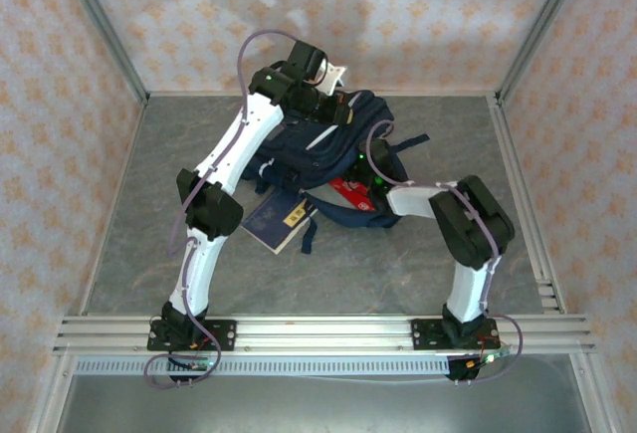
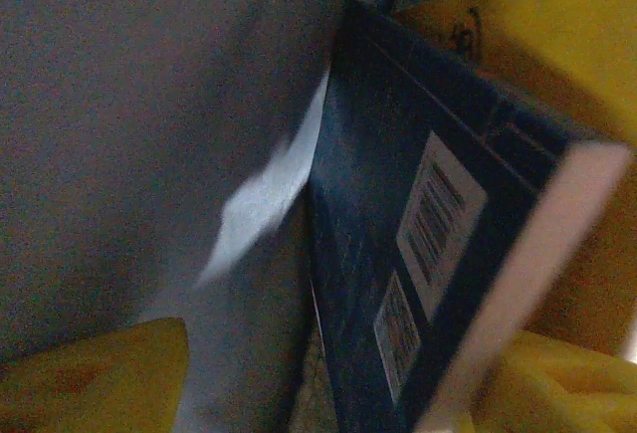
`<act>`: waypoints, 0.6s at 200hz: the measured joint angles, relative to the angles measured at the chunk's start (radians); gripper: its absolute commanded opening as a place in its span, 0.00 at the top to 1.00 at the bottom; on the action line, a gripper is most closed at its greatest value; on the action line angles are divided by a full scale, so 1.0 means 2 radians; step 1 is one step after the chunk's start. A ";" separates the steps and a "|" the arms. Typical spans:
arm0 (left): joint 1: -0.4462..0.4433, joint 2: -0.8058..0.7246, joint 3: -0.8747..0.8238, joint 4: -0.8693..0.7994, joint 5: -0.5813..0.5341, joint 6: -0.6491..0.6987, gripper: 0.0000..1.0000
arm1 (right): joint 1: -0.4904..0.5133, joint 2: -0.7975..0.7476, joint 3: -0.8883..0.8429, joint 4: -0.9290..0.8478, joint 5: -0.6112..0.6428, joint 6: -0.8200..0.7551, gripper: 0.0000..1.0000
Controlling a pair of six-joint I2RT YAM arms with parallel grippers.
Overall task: Pack the student bag
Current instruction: Close the student bag at the top-center of the table.
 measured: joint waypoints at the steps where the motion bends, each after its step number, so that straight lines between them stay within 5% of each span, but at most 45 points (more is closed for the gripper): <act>1: 0.000 0.000 0.000 0.000 0.000 0.000 1.00 | 0.000 -0.002 -0.001 -0.001 0.000 -0.001 0.27; 93: 0.003 0.001 0.000 0.000 -0.005 -0.011 0.99 | -0.003 -0.253 -0.111 -0.207 0.095 -0.080 0.33; 120: 0.003 0.002 0.000 0.000 -0.004 -0.018 0.73 | 0.009 -0.359 -0.125 -0.302 0.162 -0.104 0.37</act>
